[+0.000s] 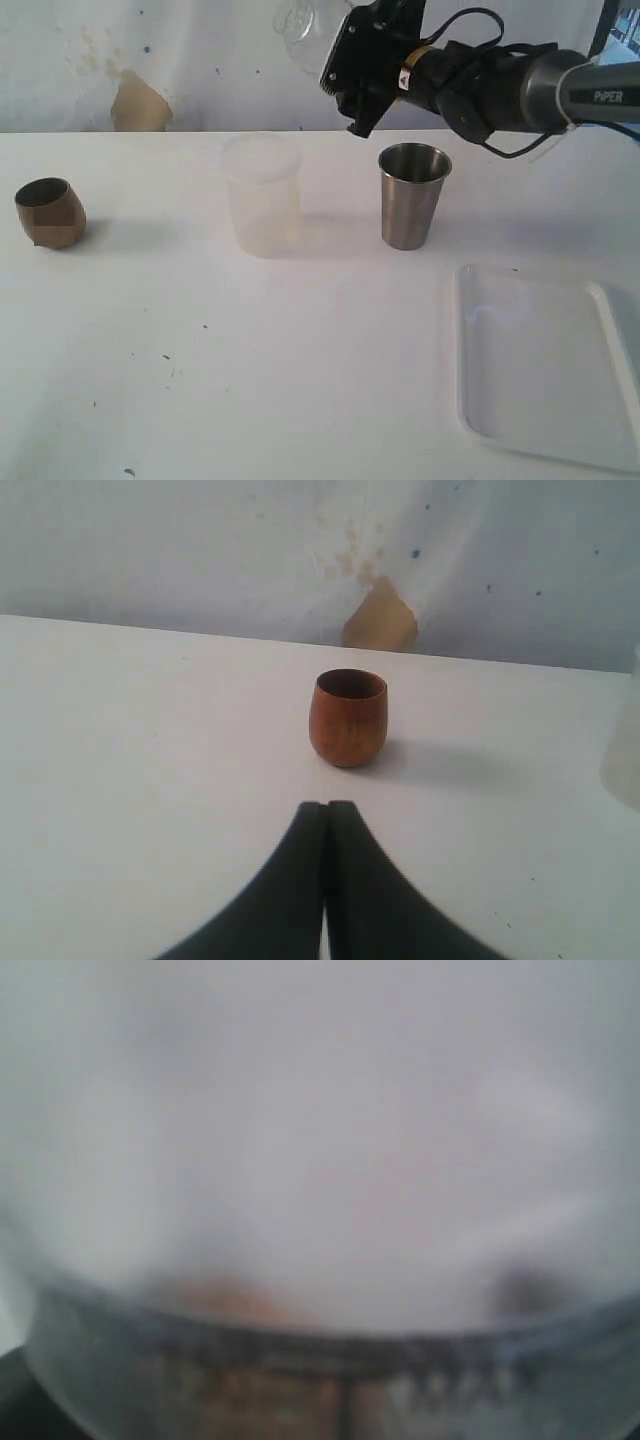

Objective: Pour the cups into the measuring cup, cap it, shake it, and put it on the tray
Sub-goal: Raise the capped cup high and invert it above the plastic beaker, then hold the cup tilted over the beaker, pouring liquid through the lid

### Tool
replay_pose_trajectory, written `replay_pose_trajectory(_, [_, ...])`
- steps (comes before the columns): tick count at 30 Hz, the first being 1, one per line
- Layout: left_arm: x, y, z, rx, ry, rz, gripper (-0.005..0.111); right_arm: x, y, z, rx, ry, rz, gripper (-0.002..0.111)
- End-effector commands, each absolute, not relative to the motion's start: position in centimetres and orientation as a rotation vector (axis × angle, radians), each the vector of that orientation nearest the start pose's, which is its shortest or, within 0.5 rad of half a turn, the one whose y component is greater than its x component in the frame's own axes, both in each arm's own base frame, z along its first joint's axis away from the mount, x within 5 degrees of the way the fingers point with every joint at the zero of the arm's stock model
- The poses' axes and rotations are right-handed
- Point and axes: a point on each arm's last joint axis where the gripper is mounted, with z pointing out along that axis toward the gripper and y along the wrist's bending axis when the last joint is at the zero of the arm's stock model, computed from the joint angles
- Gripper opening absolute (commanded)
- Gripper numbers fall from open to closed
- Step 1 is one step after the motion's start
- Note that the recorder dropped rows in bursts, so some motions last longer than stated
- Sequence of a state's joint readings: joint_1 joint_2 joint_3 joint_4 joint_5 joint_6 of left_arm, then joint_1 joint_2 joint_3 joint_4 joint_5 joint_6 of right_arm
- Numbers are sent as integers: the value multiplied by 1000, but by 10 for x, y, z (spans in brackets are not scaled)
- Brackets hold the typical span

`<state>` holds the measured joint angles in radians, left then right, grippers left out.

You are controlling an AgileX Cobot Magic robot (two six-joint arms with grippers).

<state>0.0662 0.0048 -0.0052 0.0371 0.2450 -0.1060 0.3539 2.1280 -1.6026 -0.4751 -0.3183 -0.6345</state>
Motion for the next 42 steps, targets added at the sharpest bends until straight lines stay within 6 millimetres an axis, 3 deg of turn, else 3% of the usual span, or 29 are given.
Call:
replay_pose_trajectory(1, [55,4,191,-127,1722,1,0,476,189,251,-1271,1109,-517,0])
replay_pose_trajectory(10, [55,4,191,-127,1722,1,0,481,191,237,-1382,1029,-625,0])
replay_pose_trajectory(28, [55,4,191,-127,1722,1,0,481,191,237,-1529,852,-817,0])
replay_pose_trajectory(42, [55,4,191,-127,1722,1,0,475,204,238,-1618,696,-927,0])
